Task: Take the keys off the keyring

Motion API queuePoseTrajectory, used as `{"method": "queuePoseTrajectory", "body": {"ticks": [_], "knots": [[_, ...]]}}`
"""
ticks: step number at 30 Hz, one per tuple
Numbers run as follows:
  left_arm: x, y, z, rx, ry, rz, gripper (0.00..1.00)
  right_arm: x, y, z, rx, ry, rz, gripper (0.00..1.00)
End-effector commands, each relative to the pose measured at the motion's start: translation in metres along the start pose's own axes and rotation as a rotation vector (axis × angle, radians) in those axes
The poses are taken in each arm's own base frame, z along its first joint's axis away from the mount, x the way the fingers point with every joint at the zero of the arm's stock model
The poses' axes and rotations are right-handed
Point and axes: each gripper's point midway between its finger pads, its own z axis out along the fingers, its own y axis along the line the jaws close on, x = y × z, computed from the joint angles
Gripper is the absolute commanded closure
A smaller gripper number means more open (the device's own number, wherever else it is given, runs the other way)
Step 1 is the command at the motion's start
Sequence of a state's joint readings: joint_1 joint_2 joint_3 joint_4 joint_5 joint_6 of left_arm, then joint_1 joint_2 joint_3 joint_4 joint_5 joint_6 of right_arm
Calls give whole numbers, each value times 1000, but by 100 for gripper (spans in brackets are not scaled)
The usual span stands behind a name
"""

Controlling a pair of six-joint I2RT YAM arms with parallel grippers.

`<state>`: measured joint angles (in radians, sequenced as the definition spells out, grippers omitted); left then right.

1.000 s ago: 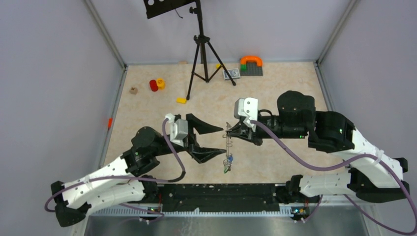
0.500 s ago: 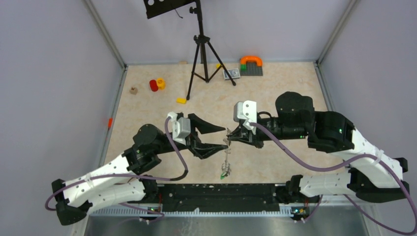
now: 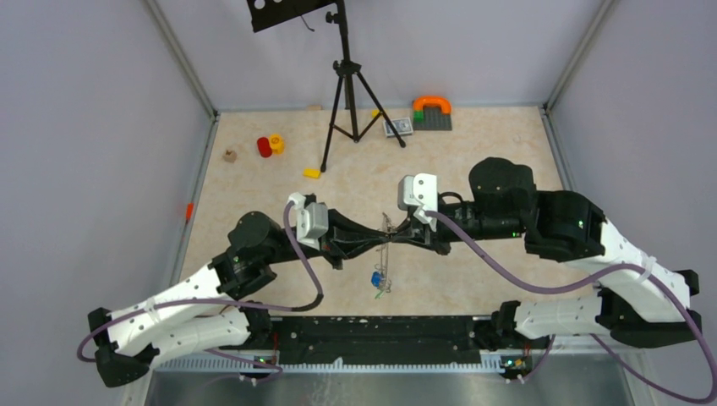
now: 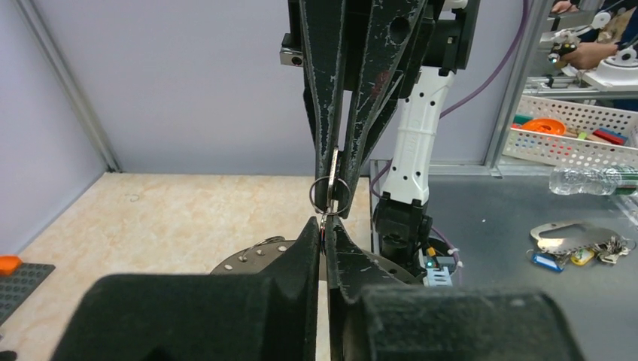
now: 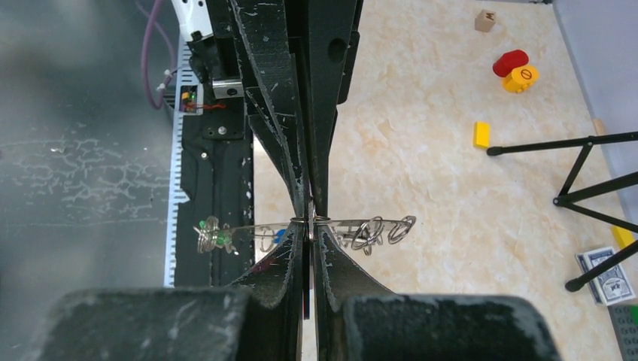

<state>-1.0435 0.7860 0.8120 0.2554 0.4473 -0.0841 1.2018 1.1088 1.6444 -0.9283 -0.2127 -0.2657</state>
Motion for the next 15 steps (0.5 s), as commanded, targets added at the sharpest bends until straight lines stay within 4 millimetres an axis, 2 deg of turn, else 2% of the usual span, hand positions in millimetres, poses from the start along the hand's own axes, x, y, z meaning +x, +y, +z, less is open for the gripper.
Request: {"method": "queuePoseTrajectory", "body": {"ticks": [1,9,15], "knots": [[-17,-4,2,22,-21,30,100,-18,1,-5,-5,-66,-12,100],[-16,-3,-8,-9,-10,37,100,-12,2,-13,11,-64,2,100],[-27,1,-15,-47,-32,64,100,-1,9,-15,-4,-52,34,100]]}}
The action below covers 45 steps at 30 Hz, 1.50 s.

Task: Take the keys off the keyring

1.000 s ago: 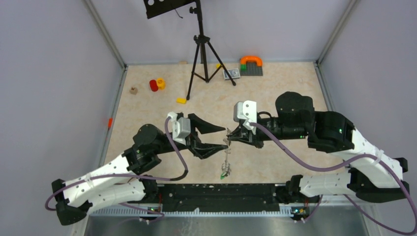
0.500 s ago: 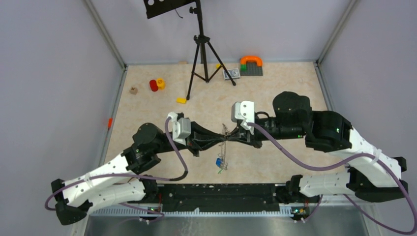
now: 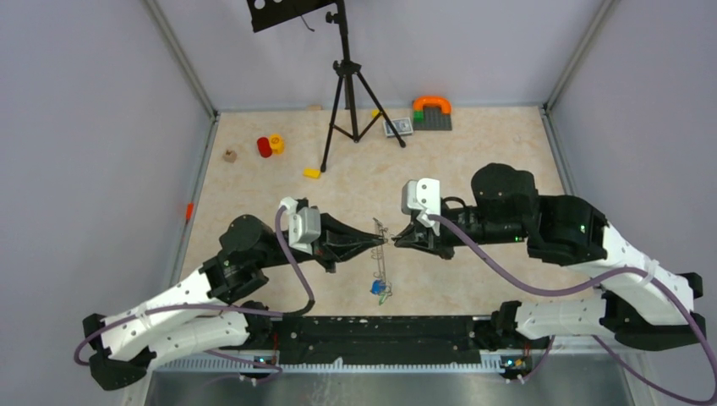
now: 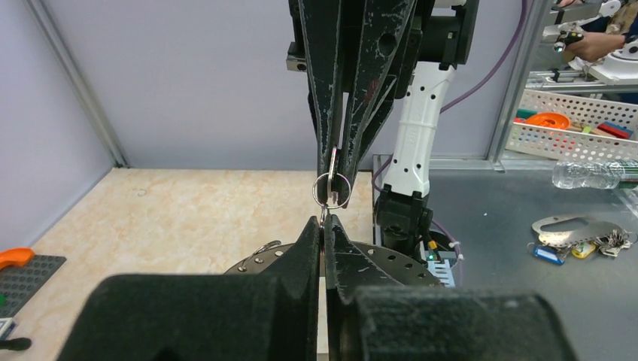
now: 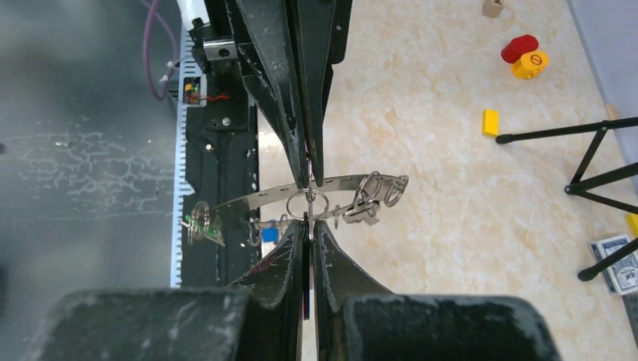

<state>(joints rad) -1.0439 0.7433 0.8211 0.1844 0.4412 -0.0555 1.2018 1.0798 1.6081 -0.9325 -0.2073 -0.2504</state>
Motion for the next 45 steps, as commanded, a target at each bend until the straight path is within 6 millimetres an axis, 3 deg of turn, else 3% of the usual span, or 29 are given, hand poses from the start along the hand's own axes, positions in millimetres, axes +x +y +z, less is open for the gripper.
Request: {"method": "queuePoseTrajectory", "body": {"ticks": [1,11,23,28,35,40,45], "knots": [[-26,5,-7,-48,-55,45,100,-6,8,-10,-15,-58,25,100],[-51,7,-11,-77,-167,57,100,11,19,8,-70,-39,66,100],[-53,3,-9,-54,-188,48,100,16,19,28,-76,-57,87,100],[-53,2,-11,-54,-192,49,100,11,10,23,-21,-88,83,99],[-51,2,-11,-54,-189,48,100,-8,16,10,-35,-221,82,93],[-52,0,-11,-45,-191,46,100,-12,17,12,-40,-261,92,100],[-54,0,-14,-51,-197,46,100,-11,16,9,-30,-247,94,100]]}}
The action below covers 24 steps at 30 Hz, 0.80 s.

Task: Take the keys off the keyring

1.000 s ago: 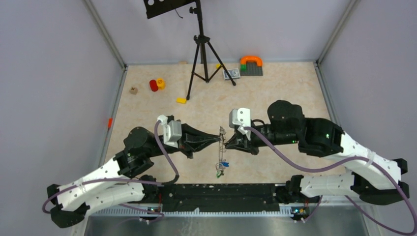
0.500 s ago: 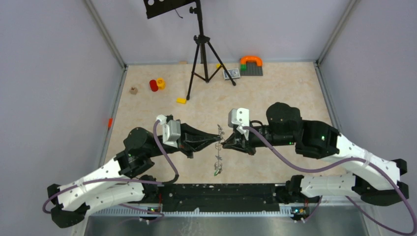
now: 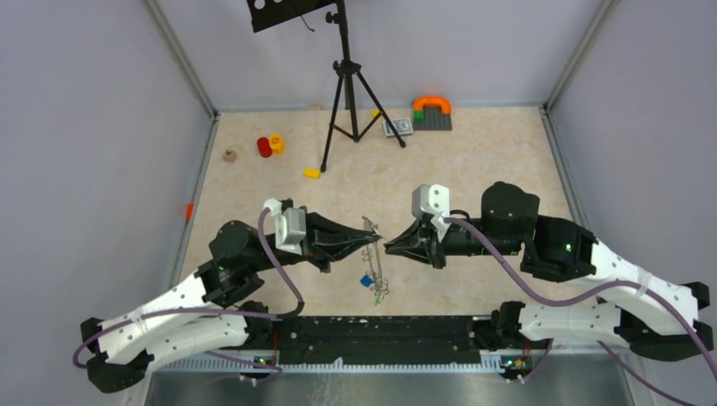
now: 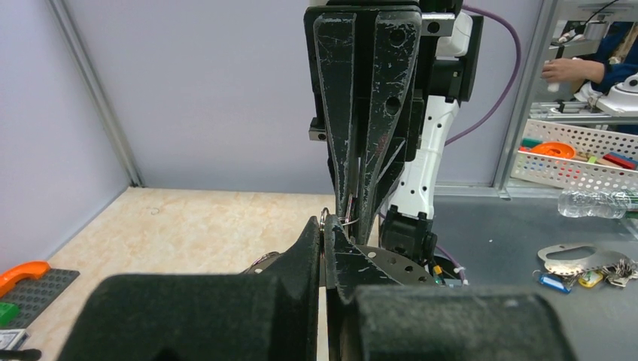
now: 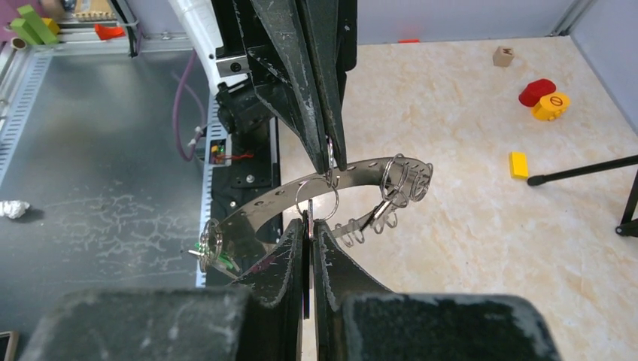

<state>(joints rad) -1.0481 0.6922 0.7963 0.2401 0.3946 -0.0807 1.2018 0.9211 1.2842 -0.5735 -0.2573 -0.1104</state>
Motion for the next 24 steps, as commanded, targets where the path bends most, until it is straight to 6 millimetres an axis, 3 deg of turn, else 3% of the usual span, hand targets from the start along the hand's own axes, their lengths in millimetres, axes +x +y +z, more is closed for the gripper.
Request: {"method": "queuePoseTrajectory", "body": {"ticks": [1,10,24], "knots": [[-37,-1,-4,-13,-124,36,100,-15,6,-4,-22,-49,1,100],[-42,-7,-1,25,-163,8,100,0,8,16,-65,17,2,100],[-36,-17,6,91,-183,-57,100,-8,0,26,-48,19,-30,100]]}}
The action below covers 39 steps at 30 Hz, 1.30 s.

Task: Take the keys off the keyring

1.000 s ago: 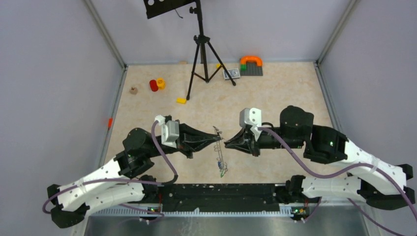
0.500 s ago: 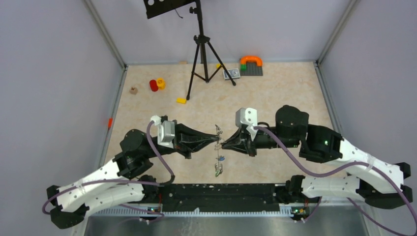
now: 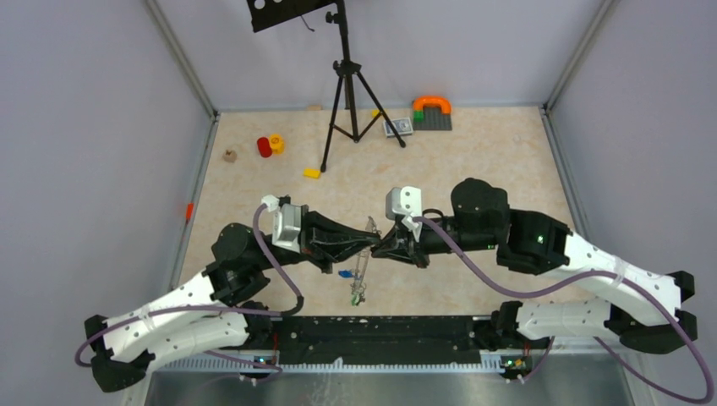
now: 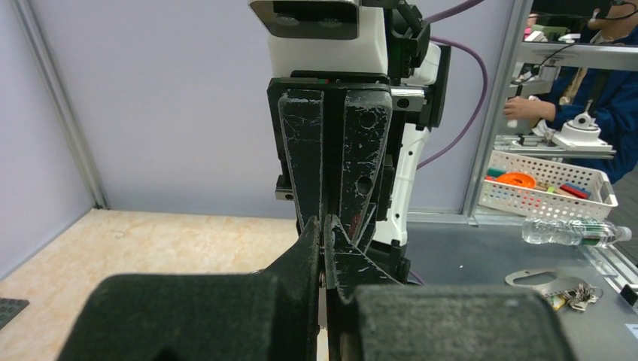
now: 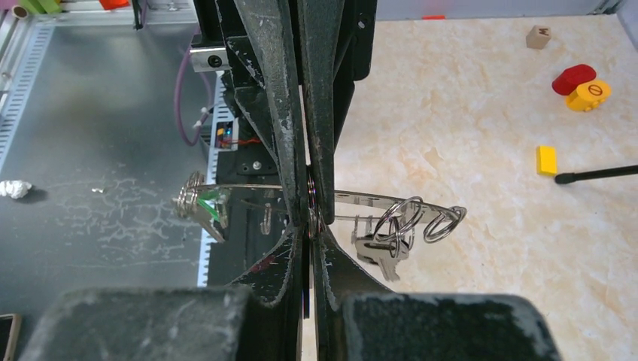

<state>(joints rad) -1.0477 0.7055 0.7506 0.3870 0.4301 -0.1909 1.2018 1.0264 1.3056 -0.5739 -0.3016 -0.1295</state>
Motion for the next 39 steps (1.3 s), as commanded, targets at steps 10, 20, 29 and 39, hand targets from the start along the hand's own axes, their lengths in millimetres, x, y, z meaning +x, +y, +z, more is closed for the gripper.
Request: {"method": "queuePoseTrajectory", "body": {"ticks": [10,20,29,39], "knots": [[-29,-12,-1,47,-95,26,100,-16,-8,-28,91,-45,-38,100],[-31,-11,-5,34,-91,36,100,-27,-10,-54,136,-70,-59,100],[-25,-12,-5,38,-74,25,100,-50,-9,-64,140,-126,-92,100],[-13,-10,-4,40,-36,11,100,-70,0,-62,77,-171,-107,100]]}}
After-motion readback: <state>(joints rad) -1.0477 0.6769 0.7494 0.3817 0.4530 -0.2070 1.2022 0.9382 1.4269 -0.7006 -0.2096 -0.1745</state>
